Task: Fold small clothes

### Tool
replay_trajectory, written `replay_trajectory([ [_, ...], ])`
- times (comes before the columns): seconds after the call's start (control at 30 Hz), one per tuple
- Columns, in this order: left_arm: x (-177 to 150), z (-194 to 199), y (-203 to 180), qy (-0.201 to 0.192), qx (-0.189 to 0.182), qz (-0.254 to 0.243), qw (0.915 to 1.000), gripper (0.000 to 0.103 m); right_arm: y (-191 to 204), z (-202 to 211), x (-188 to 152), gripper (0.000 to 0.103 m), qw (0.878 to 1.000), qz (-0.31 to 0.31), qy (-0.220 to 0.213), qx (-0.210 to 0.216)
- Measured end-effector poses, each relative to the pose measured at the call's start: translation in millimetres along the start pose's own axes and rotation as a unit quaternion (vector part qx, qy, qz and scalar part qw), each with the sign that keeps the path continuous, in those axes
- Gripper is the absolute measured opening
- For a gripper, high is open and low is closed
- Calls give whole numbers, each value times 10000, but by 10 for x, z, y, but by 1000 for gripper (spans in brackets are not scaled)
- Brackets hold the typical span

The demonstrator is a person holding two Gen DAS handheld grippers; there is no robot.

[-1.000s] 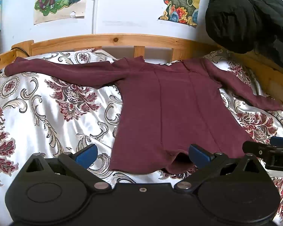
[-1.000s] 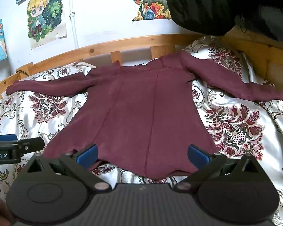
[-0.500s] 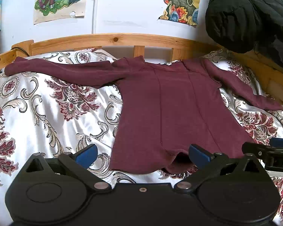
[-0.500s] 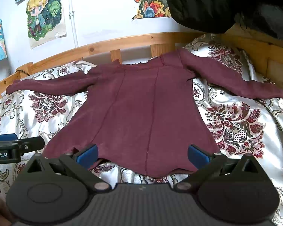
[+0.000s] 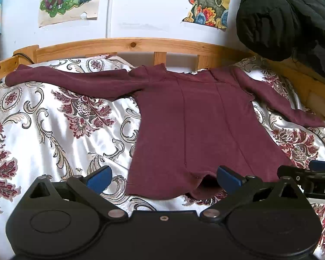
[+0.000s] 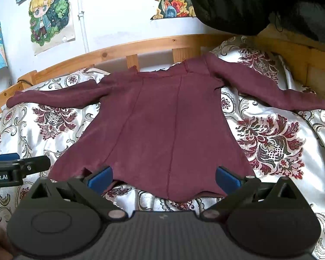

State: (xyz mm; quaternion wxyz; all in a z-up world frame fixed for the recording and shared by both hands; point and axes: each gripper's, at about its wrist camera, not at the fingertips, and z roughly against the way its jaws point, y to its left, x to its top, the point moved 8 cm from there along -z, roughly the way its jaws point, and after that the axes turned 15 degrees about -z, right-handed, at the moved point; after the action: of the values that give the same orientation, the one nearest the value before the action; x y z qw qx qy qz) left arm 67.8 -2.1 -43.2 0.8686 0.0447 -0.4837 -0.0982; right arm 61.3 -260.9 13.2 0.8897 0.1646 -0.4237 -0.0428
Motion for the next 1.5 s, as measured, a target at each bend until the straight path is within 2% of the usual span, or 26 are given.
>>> replay_trajectory([
  [0.6,-43,-25,-21,87,-12,34,10000,102,-19,-73,-53,103,9998,-105,191,3],
  [0.67,-72,-55,3,187,14,59,9998,102,-8,-176,-83,103,9991,-119,399,-99],
  [0.77,-113,-72,90,441,200,233,9986,102,41,-472,-121,103,9922,-146,1220,-231],
  [0.83,-111,-41,185,477,325,432,9974,102,103,-593,-85,103,9898,53,1379,-339],
  [0.9,-91,-17,243,508,376,504,9967,102,169,-656,-11,103,9891,369,1348,-460],
  [1.07,95,-83,337,635,367,231,9970,102,286,-782,309,103,9851,972,1053,-955],
  [1.33,859,-329,689,89,592,-282,9978,102,412,-965,872,103,9895,816,655,-999],
  [1.43,1082,-486,753,-16,549,-233,9982,102,400,-1049,1022,103,9893,827,571,-1058],
  [1.5,1155,-633,765,29,485,-24,9988,102,355,-1108,1090,103,9892,799,526,-1108],
])
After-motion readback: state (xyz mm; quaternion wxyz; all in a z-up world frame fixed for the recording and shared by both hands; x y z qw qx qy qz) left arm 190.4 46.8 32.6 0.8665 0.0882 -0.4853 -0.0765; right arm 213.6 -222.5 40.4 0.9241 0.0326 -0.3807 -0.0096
